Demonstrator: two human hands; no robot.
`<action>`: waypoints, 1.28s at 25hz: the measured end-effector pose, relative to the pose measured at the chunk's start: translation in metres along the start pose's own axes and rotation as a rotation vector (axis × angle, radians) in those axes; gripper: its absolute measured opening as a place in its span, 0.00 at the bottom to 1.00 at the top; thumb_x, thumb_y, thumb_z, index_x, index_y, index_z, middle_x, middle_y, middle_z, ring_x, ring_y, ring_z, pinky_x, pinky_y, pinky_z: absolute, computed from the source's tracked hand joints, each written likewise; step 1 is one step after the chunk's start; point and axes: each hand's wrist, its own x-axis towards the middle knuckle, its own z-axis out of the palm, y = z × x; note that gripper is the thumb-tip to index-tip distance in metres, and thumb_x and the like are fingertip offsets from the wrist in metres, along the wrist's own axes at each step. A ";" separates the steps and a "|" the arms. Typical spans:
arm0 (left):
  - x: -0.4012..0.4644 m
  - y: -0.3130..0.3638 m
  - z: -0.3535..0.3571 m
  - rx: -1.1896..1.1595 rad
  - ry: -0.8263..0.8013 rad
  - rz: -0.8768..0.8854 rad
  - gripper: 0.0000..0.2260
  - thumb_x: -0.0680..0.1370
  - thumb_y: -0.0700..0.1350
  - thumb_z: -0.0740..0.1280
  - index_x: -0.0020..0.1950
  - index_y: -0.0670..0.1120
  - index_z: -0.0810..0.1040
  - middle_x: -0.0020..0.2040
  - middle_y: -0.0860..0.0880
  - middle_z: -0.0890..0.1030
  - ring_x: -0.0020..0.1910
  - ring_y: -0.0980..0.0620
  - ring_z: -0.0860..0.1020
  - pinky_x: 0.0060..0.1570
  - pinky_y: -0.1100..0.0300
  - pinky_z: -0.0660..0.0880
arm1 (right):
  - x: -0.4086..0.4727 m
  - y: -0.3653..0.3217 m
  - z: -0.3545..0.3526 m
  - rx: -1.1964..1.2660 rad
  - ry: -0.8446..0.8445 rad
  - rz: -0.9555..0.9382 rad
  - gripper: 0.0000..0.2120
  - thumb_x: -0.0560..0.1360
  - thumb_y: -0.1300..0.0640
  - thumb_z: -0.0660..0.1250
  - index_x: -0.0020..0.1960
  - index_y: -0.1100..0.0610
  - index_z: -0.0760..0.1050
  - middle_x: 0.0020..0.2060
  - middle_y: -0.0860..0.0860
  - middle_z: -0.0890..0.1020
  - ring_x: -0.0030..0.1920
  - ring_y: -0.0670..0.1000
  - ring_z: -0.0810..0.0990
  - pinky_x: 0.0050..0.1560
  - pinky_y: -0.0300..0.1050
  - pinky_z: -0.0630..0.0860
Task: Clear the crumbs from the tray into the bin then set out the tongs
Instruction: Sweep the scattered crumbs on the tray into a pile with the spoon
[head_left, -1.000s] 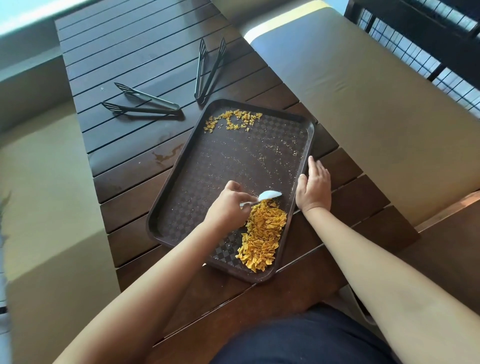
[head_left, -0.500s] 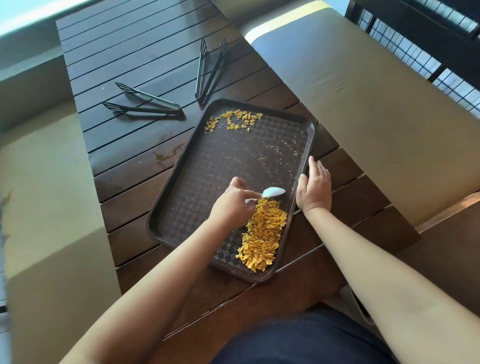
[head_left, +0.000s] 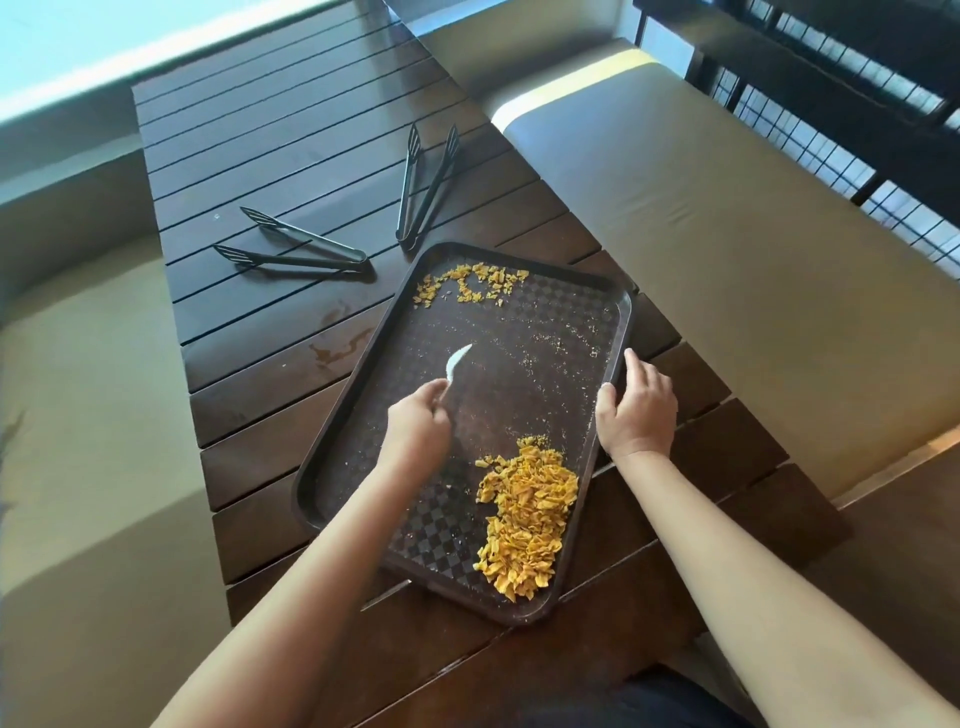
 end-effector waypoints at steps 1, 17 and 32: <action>0.009 0.002 -0.004 -0.018 0.025 -0.028 0.19 0.79 0.37 0.56 0.69 0.47 0.71 0.59 0.43 0.78 0.33 0.53 0.74 0.29 0.62 0.71 | 0.007 -0.002 -0.002 -0.022 0.000 0.018 0.29 0.70 0.50 0.54 0.69 0.61 0.67 0.63 0.59 0.74 0.62 0.60 0.71 0.61 0.54 0.66; 0.086 0.039 -0.008 0.040 0.162 -0.178 0.25 0.76 0.31 0.53 0.74 0.43 0.63 0.69 0.41 0.70 0.66 0.44 0.70 0.58 0.60 0.68 | 0.071 0.019 0.006 -0.019 -0.010 -0.108 0.33 0.68 0.46 0.50 0.67 0.62 0.70 0.60 0.60 0.77 0.61 0.61 0.72 0.63 0.53 0.65; 0.077 0.033 0.002 0.060 0.162 -0.003 0.22 0.77 0.35 0.54 0.71 0.45 0.68 0.65 0.41 0.71 0.55 0.46 0.74 0.49 0.56 0.73 | 0.072 0.021 0.009 -0.017 0.013 -0.103 0.32 0.69 0.46 0.51 0.67 0.61 0.70 0.60 0.59 0.77 0.60 0.61 0.72 0.63 0.54 0.66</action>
